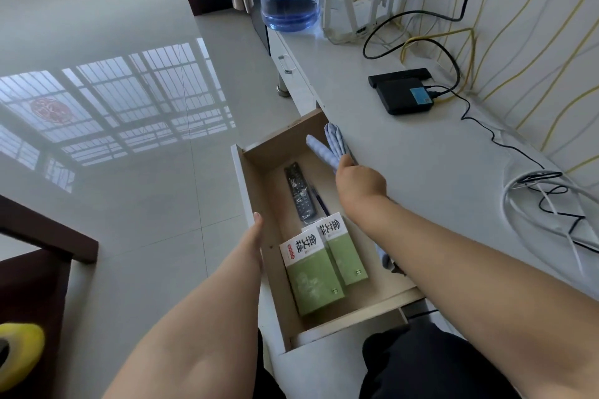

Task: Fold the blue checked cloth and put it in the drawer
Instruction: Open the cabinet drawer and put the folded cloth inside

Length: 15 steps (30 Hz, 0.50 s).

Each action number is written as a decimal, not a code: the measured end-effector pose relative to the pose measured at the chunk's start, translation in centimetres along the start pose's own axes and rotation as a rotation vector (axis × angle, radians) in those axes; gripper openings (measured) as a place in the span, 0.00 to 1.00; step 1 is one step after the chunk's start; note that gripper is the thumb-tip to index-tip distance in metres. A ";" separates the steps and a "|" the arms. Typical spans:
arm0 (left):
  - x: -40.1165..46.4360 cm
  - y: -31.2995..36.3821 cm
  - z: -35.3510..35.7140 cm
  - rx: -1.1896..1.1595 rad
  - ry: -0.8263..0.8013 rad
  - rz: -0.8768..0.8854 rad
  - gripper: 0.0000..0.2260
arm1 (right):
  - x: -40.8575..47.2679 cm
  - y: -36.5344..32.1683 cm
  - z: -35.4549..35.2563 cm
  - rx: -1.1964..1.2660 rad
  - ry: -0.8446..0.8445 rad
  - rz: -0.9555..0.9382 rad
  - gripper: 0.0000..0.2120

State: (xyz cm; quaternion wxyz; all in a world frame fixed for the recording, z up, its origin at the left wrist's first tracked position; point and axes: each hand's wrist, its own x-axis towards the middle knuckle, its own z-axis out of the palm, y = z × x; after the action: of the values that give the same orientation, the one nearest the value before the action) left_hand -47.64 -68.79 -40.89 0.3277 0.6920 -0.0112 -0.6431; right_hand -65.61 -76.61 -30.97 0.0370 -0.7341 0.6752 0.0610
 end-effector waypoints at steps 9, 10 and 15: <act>-1.0 1.3 0.0 0.060 0.135 -0.031 0.41 | 0.1 0.4 5.1 0.179 -0.116 0.099 0.16; -1.0 1.5 -0.1 0.057 0.146 -0.049 0.42 | 0.1 0.8 5.6 0.242 -0.139 0.114 0.15; -0.7 2.1 0.0 -0.047 0.235 -0.034 0.43 | -0.1 0.9 6.6 0.570 -0.253 0.029 0.11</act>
State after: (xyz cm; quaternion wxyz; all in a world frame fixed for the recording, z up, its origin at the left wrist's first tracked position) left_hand -46.93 -70.16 -39.30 0.3318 0.7549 0.0540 -0.5631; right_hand -66.78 -75.72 -37.52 0.3241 -0.6710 0.6658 -0.0392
